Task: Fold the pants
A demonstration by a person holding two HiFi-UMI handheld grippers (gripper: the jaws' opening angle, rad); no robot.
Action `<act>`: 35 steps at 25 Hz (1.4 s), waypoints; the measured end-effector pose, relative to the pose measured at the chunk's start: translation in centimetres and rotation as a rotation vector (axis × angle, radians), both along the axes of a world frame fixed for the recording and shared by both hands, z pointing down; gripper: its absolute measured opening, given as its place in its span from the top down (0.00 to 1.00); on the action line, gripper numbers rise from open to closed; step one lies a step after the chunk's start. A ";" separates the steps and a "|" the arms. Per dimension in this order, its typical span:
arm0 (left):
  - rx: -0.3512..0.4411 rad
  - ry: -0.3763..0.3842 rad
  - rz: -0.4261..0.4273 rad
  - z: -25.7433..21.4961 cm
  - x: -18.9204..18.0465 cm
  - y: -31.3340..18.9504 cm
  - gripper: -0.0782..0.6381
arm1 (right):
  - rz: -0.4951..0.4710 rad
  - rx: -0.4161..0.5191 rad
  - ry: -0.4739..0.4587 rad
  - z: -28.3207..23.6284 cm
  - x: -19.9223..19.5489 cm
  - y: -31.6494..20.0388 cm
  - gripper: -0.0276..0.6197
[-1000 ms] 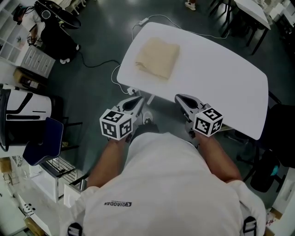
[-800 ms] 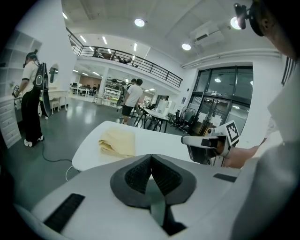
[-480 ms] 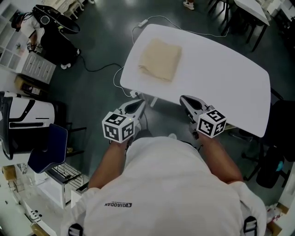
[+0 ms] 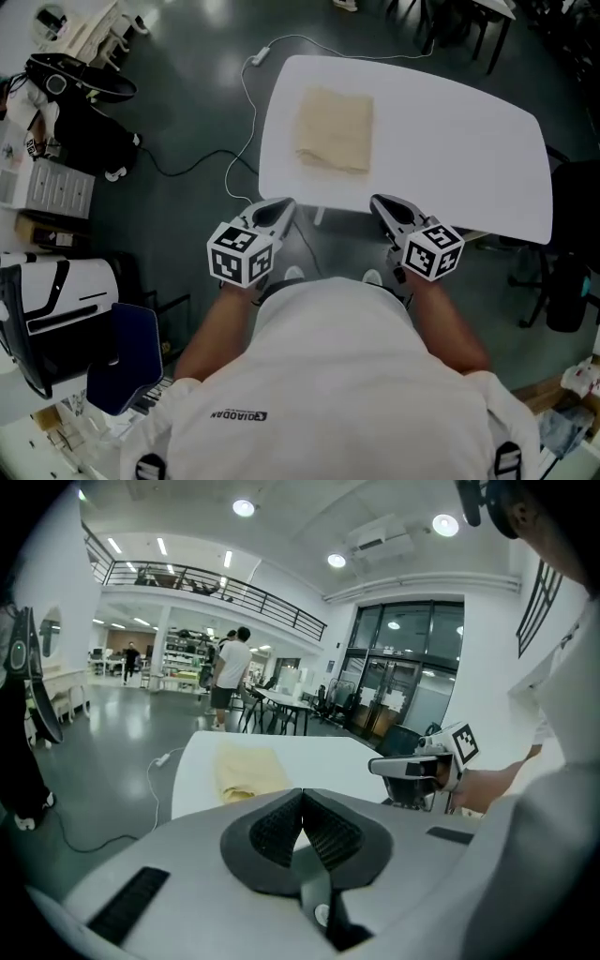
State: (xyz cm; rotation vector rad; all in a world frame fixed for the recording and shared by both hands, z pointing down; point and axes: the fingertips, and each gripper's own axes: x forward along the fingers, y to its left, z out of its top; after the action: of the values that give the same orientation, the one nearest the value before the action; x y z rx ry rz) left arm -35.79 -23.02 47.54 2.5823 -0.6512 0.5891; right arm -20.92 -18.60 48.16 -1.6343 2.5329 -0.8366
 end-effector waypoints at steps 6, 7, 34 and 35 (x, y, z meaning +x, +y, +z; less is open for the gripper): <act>-0.008 0.010 0.137 0.7 -3.6 -2.5 0.85 | 0.162 -0.021 0.005 0.9 -4.1 -0.4 0.93; -0.010 0.010 0.160 0.9 -4.1 -2.7 0.85 | 0.184 -0.025 0.010 1.1 -4.8 -0.3 0.93; -0.033 0.032 0.307 1.9 -7.7 -3.0 0.85 | 0.304 -0.071 0.066 1.4 -11.5 1.5 0.93; -0.033 0.032 0.306 1.9 -7.8 -3.1 0.85 | 0.300 -0.070 0.068 1.4 -11.6 1.4 0.93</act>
State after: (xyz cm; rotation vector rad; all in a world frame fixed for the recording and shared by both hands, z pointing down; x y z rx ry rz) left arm -43.57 -26.10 49.41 2.6736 -0.2331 0.6439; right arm -32.51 -17.22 49.57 -2.0286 2.2368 -0.8599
